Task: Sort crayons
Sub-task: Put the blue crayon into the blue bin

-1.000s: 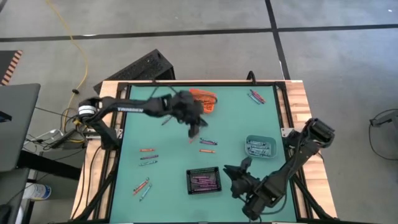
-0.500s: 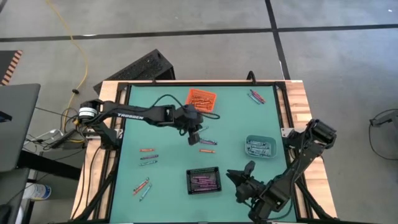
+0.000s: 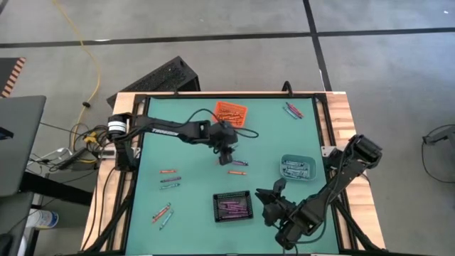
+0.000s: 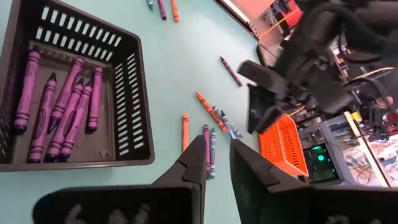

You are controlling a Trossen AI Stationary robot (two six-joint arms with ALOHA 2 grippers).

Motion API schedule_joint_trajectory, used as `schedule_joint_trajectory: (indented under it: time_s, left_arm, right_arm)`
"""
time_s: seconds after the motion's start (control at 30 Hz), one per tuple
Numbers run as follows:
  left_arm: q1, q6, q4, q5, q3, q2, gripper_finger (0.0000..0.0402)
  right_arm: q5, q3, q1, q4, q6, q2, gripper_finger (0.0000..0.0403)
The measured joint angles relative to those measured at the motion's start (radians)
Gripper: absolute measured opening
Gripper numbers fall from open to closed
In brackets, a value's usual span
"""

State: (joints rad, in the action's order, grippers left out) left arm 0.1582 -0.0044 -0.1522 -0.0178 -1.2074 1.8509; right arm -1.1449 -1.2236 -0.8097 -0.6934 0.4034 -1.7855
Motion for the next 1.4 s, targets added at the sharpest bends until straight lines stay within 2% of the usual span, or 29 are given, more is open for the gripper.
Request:
schedule_joint_trajectory:
  time_s: [0.17,0.23,0.33,0.63,0.8,0.9,1.17,1.4]
  left_arm:
    - [0.012,-0.003,-0.013,-0.046,-0.010,0.002,0.0187]
    - [0.023,-0.014,-0.006,-0.018,-0.002,0.002,0.0190]
    - [0.025,0.018,0.022,0.045,0.026,0.002,0.0188]
    - [0.035,0.022,0.149,0.059,0.098,0.007,0.0178]
    - [0.032,0.022,0.215,0.066,0.086,0.075,0.0177]
    - [0.035,0.036,0.200,0.064,0.068,0.116,0.0177]
    - [0.036,0.049,0.215,0.056,0.061,0.114,0.0177]
    - [0.036,-0.048,0.182,-0.049,0.061,0.112,0.0177]
  right_arm:
    - [0.004,0.000,0.000,-0.007,-0.001,0.000,0.0070]
    - [0.012,0.000,0.000,-0.009,-0.001,0.000,0.0070]
    - [0.020,0.000,0.000,-0.010,-0.001,0.000,0.0070]
    - [0.021,0.000,0.001,-0.007,-0.001,0.000,0.0070]
    - [0.021,0.001,0.005,-0.005,-0.001,0.000,0.0070]
    - [0.021,0.001,0.008,-0.004,-0.001,0.000,0.0070]
    - [0.022,0.001,0.007,-0.010,-0.002,0.000,0.0070]
    - [0.023,0.001,0.007,-0.010,-0.001,0.000,0.0070]
